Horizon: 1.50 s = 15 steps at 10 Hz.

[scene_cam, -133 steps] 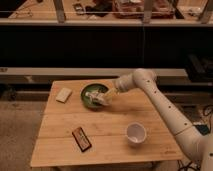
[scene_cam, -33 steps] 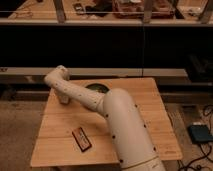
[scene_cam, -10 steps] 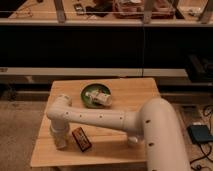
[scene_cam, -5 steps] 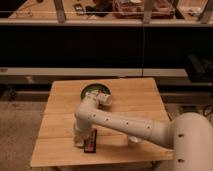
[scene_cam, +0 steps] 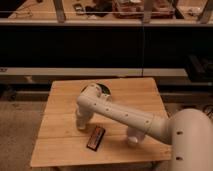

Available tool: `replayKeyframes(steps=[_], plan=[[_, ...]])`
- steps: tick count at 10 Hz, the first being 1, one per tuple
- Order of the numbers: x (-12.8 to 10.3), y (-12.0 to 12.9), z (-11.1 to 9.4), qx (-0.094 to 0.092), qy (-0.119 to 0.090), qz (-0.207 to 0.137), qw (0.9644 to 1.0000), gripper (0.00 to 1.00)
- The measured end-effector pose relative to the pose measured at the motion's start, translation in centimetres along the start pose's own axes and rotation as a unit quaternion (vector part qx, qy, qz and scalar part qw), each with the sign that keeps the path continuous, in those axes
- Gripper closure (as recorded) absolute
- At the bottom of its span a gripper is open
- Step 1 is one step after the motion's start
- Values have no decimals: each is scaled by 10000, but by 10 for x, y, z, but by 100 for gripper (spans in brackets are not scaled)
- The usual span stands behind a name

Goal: Wipe the white sponge on the table

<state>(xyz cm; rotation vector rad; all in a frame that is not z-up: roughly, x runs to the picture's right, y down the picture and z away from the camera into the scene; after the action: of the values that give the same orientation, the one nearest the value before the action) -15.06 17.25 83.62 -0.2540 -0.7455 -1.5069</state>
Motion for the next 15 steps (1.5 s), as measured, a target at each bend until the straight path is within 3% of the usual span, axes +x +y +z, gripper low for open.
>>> replayKeyframes(steps=[3,6,7,8,11,12,13,15], plan=[[14,-50,28,75,-160,-489,9986,100],[2,-115,26,357,-226,-1254,9912,100],[-13,-130,25,408,-311,-1523,9870,100],[-37,-144,28,442,-497,-1866,9802,100],[-98,-161,45,447,-968,-2434,9641,100],[-112,-150,46,389,-1054,-2367,9651,100],[-115,-137,42,325,-1039,-2216,9690,100],[-120,-86,28,42,-946,-1645,9818,100]])
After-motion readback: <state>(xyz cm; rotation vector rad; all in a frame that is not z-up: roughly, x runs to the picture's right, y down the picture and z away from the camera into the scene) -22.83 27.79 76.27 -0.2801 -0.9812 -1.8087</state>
